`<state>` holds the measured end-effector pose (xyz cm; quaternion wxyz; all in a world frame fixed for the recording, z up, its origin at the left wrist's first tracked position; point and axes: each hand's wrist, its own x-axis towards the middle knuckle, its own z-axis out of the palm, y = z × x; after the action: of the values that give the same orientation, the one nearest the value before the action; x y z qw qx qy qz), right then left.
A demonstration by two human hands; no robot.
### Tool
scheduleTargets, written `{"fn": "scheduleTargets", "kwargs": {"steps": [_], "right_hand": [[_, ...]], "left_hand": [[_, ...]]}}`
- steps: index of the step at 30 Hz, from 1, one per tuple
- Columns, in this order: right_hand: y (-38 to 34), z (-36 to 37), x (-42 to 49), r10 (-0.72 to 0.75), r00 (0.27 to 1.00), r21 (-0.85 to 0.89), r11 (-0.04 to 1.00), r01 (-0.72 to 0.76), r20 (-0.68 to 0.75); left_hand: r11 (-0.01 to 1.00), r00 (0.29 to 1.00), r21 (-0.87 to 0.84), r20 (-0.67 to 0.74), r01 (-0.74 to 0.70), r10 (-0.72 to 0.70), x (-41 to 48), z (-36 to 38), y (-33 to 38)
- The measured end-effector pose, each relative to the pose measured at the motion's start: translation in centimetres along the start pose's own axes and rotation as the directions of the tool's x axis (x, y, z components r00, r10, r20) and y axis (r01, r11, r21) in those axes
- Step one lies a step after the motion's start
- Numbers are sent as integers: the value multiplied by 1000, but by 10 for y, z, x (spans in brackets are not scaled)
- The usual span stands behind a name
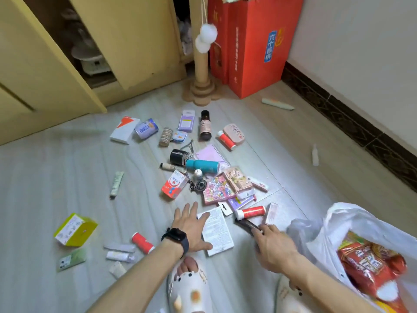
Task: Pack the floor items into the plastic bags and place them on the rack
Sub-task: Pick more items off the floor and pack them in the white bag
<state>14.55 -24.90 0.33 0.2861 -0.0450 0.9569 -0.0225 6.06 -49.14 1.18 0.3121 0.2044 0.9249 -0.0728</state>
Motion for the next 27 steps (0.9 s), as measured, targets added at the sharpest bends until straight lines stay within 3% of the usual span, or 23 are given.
{"fn": "scheduleTargets", "kwargs": {"steps": [7,11,14,17,19,21,23,27], "right_hand": [[-5,37,51,92,994,-87,992,-97,-59],[-8,40,62,96,982,-128,985,-117,-162],[-11,36,60,148,984,-62,986,-154,-103],[-14,16,36,186,981,209,963,-172,-50],[-16,-13,4,183,982,573,810,-121,-51],[-21,-49,-41,177,984,904,426,-45,-35],[-14,-73,-87,168,982,990,120,70,-89],[36,-90,-174,390,897,965,-66,253,-209]], "left_hand": [[996,996,52,-54,-69,72,48,70,23],[996,987,31,-136,-82,85,56,84,26],[997,989,-60,-142,-42,33,51,74,22],[980,992,-198,-120,21,-46,39,50,15],[969,989,-245,-130,41,-75,26,26,10],[963,983,-266,-155,51,-95,8,-2,4],[962,974,-270,-208,33,-91,-8,-30,3],[971,933,-205,-358,-121,41,-37,-96,40]]}}
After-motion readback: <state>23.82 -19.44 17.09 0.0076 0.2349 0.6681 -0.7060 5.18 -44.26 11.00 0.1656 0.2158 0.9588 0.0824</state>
